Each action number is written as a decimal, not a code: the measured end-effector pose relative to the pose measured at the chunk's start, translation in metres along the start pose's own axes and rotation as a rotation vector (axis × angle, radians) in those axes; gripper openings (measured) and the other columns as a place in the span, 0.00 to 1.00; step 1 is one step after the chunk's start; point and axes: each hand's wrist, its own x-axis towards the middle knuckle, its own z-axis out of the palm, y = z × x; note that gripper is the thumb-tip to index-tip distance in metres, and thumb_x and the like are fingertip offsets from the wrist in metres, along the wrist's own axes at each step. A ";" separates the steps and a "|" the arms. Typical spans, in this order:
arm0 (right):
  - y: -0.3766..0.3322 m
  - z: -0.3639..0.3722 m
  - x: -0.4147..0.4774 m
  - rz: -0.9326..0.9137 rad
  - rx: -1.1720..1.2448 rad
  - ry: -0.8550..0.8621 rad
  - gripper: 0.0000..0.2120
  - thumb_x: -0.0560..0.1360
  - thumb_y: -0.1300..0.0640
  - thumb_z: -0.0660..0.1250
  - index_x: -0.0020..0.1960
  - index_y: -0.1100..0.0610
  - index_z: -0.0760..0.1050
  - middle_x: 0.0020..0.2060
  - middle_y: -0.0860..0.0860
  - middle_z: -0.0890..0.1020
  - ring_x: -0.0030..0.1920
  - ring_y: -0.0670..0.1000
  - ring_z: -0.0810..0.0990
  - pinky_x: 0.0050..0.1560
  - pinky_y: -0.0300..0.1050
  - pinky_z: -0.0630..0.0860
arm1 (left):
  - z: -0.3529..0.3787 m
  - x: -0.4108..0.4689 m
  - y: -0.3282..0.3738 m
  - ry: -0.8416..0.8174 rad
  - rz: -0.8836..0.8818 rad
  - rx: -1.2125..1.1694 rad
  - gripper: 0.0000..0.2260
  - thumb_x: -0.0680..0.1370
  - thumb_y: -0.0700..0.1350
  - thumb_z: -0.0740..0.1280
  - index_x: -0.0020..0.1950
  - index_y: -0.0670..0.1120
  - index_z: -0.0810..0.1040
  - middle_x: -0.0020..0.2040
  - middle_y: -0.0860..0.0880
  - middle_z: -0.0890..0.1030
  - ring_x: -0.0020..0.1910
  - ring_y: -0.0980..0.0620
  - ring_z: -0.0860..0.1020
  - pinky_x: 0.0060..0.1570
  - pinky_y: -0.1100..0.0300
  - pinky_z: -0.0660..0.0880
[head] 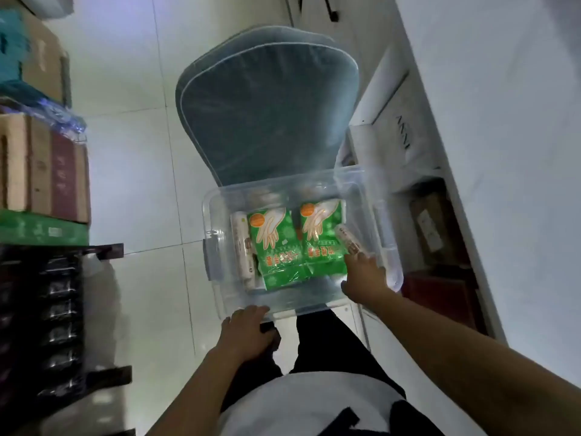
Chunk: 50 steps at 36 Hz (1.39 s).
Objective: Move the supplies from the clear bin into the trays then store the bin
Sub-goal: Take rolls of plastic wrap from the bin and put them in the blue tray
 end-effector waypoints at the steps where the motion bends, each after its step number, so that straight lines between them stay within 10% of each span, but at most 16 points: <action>1: 0.000 -0.001 0.008 -0.053 -0.081 -0.033 0.28 0.72 0.54 0.66 0.71 0.52 0.64 0.72 0.57 0.66 0.70 0.61 0.67 0.66 0.62 0.68 | 0.000 -0.002 0.001 -0.004 -0.016 -0.020 0.27 0.78 0.56 0.63 0.76 0.55 0.65 0.76 0.52 0.68 0.73 0.48 0.67 0.70 0.53 0.64; 6: 0.001 0.010 0.053 -0.157 -0.315 -0.073 0.32 0.75 0.57 0.64 0.76 0.53 0.57 0.75 0.61 0.61 0.74 0.64 0.62 0.66 0.73 0.64 | 0.014 -0.007 0.004 -0.008 -0.081 -0.047 0.25 0.78 0.55 0.62 0.76 0.58 0.65 0.73 0.55 0.73 0.71 0.52 0.70 0.68 0.55 0.65; 19: 0.013 0.028 0.100 -0.087 -0.463 -0.017 0.26 0.79 0.68 0.57 0.75 0.68 0.54 0.70 0.70 0.65 0.62 0.70 0.74 0.53 0.63 0.80 | 0.010 0.001 0.038 0.122 -0.261 -0.524 0.19 0.80 0.49 0.66 0.71 0.56 0.72 0.68 0.53 0.75 0.67 0.53 0.72 0.66 0.61 0.66; 26: -0.006 0.005 0.111 0.206 0.329 -0.242 0.34 0.74 0.63 0.66 0.74 0.66 0.54 0.64 0.65 0.72 0.63 0.64 0.74 0.59 0.58 0.76 | -0.009 0.003 0.051 0.185 -0.240 -0.692 0.17 0.79 0.45 0.67 0.67 0.53 0.75 0.64 0.49 0.78 0.59 0.54 0.74 0.57 0.63 0.68; 30: -0.017 -0.026 0.093 0.279 0.853 -0.486 0.31 0.67 0.72 0.72 0.67 0.67 0.65 0.49 0.63 0.76 0.49 0.63 0.77 0.41 0.57 0.78 | -0.029 0.004 0.061 0.223 -0.255 -0.901 0.17 0.79 0.44 0.68 0.68 0.51 0.75 0.63 0.47 0.78 0.60 0.49 0.77 0.53 0.60 0.71; 41: -0.063 -0.058 -0.027 -0.324 1.123 -0.469 0.40 0.62 0.72 0.77 0.72 0.57 0.69 0.61 0.57 0.79 0.56 0.56 0.80 0.55 0.49 0.79 | -0.066 -0.020 0.075 0.261 -0.273 -1.585 0.20 0.75 0.49 0.74 0.65 0.48 0.77 0.61 0.44 0.82 0.59 0.45 0.81 0.56 0.41 0.79; 46: -0.073 -0.054 -0.055 -0.631 0.911 -0.229 0.40 0.65 0.66 0.78 0.73 0.52 0.67 0.62 0.48 0.76 0.57 0.48 0.76 0.49 0.26 0.71 | -0.067 -0.038 0.073 0.339 -0.195 -1.746 0.19 0.76 0.43 0.73 0.66 0.44 0.76 0.58 0.42 0.84 0.55 0.44 0.83 0.51 0.46 0.81; 50: -0.078 -0.059 -0.064 -0.783 0.855 -0.111 0.39 0.67 0.62 0.77 0.74 0.49 0.66 0.66 0.46 0.75 0.61 0.45 0.75 0.60 0.40 0.74 | -0.071 -0.048 0.069 0.370 -0.098 -1.871 0.21 0.73 0.43 0.74 0.65 0.43 0.77 0.53 0.42 0.86 0.50 0.47 0.85 0.45 0.50 0.81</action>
